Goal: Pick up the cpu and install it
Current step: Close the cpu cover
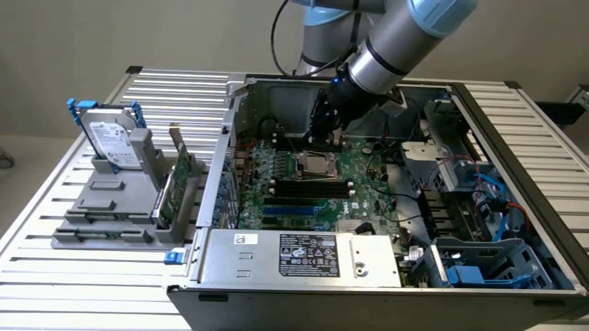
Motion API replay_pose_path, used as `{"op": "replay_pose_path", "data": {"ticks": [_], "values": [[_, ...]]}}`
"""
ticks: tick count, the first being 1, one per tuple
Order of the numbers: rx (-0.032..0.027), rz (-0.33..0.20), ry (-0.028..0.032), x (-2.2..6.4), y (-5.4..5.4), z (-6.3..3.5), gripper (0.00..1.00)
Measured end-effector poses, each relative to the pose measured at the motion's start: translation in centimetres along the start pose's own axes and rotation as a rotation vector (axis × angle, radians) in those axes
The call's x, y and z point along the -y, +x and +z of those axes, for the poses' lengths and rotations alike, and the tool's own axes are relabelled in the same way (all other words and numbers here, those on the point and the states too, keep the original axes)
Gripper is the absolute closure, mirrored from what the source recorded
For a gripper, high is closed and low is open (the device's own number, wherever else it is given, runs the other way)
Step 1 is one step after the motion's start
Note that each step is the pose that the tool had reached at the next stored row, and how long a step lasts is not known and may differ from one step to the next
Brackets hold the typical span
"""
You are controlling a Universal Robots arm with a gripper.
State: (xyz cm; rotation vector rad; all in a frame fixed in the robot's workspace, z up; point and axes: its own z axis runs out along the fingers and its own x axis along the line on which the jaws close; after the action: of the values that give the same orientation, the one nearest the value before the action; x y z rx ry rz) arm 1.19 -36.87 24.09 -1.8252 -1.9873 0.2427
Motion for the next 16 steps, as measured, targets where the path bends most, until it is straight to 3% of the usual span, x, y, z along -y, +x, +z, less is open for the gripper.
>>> {"op": "replay_pose_path", "data": {"ticks": [6, 8, 10, 14, 16], "values": [[0.0004, -0.001, 0.0008, 1.96, 0.1, 0.93, 0.89], [0.0038, -0.003, -0.0032, 2.15, 0.2, 1.01, 0.89], [0.0092, -0.009, -0.0193, 2.17, 0.2, 1.03, 0.89], [0.0224, -0.023, -0.0684, 2.26, 0.2, 1.08, 0.89], [0.0267, -0.024, -0.0793, 2.57, 0.3, 1.28, 0.89]]}}
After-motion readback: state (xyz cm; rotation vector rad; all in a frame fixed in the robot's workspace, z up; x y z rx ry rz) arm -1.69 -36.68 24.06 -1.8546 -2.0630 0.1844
